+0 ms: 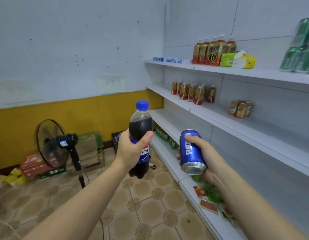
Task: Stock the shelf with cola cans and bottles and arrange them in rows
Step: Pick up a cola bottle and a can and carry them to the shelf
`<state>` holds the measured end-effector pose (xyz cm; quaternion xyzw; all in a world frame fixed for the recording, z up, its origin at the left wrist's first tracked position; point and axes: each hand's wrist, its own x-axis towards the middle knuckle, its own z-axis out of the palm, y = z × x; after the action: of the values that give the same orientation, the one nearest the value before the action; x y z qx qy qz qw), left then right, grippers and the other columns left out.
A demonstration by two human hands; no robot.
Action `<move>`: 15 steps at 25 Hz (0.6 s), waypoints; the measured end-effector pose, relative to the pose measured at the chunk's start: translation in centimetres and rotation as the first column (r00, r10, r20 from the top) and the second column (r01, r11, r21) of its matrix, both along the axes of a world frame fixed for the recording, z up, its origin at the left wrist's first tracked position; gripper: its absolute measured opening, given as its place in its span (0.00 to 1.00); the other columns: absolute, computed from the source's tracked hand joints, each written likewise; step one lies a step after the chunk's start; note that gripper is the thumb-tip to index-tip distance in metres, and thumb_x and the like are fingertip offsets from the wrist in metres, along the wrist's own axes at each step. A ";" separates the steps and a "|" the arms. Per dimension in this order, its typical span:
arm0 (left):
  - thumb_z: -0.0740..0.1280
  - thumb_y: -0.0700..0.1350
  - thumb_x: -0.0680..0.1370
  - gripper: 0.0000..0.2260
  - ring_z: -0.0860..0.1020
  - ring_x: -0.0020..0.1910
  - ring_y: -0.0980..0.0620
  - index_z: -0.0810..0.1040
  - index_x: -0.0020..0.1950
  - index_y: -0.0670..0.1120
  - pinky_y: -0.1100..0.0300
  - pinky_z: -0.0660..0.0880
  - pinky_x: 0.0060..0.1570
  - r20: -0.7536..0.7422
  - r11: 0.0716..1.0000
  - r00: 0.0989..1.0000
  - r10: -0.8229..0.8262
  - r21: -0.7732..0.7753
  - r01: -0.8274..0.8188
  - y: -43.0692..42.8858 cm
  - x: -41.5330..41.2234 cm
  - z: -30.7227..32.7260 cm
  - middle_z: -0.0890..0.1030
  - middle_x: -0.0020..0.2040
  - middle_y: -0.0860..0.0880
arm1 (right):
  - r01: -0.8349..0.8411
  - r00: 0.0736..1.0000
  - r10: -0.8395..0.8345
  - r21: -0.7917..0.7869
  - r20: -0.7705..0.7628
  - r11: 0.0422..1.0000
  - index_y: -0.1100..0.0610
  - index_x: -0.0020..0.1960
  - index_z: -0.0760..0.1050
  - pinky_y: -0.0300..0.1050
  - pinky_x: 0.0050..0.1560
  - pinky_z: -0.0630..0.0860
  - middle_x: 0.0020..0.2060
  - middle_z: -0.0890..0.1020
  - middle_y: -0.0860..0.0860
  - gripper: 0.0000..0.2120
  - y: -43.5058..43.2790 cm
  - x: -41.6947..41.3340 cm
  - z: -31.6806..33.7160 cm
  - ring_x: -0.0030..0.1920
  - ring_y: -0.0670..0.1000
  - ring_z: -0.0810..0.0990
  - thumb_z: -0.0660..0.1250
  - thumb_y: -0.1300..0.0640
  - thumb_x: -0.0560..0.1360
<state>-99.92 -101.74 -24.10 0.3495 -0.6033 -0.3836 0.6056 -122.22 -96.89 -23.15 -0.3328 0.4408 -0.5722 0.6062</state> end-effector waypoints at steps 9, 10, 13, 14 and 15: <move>0.75 0.57 0.69 0.23 0.82 0.34 0.42 0.78 0.48 0.38 0.49 0.81 0.37 -0.025 0.999 1.000 0.017 -0.050 -0.018 -26.1 -1.1 -0.4 0.82 0.36 0.40 | -0.033 0.999 0.031 -0.048 -0.033 0.998 0.61 0.63 0.74 0.52 0.41 0.80 0.44 0.84 0.61 0.36 -27.1 -0.2 1.4 0.40 0.61 0.84 0.78 0.49 0.59; 0.74 0.57 0.70 0.22 0.82 0.34 0.42 0.78 0.48 0.38 0.50 0.80 0.37 -0.010 0.999 1.000 0.018 -0.047 -0.018 -28.5 -0.6 -0.3 0.82 0.36 0.40 | -0.044 0.998 0.042 -0.045 -0.040 0.998 0.61 0.63 0.74 0.52 0.41 0.81 0.44 0.84 0.61 0.37 -29.6 0.4 1.4 0.41 0.61 0.84 0.79 0.49 0.59; 0.74 0.57 0.70 0.24 0.81 0.32 0.41 0.77 0.47 0.36 0.51 0.80 0.35 -0.025 0.996 0.998 0.050 -0.067 -0.051 -35.7 0.4 1.2 0.81 0.36 0.39 | -0.078 0.997 0.078 -0.042 0.002 0.996 0.61 0.64 0.74 0.52 0.41 0.81 0.44 0.84 0.61 0.38 -36.8 1.0 2.0 0.40 0.61 0.84 0.79 0.49 0.59; 0.74 0.57 0.70 0.24 0.81 0.33 0.40 0.77 0.47 0.35 0.50 0.80 0.35 -0.031 0.997 0.998 0.055 -0.058 -0.057 -37.8 0.6 1.4 0.81 0.36 0.39 | -0.086 0.996 0.087 -0.038 0.010 0.996 0.62 0.65 0.73 0.51 0.40 0.81 0.43 0.84 0.60 0.38 -39.0 1.2 2.2 0.39 0.60 0.84 0.79 0.50 0.59; 0.74 0.57 0.70 0.25 0.82 0.33 0.39 0.77 0.48 0.35 0.48 0.80 0.36 -0.031 0.997 0.998 0.055 -0.053 -0.057 -39.7 0.9 1.5 0.81 0.37 0.39 | -0.098 0.995 0.099 -0.034 0.020 0.995 0.62 0.65 0.73 0.50 0.38 0.81 0.42 0.84 0.60 0.37 -41.1 1.4 2.3 0.38 0.60 0.84 0.79 0.50 0.60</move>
<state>-99.03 -141.43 -22.56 0.3442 -0.5943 -0.3551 0.6342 -120.82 -137.97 -20.83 -0.3578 0.4077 -0.5526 0.6328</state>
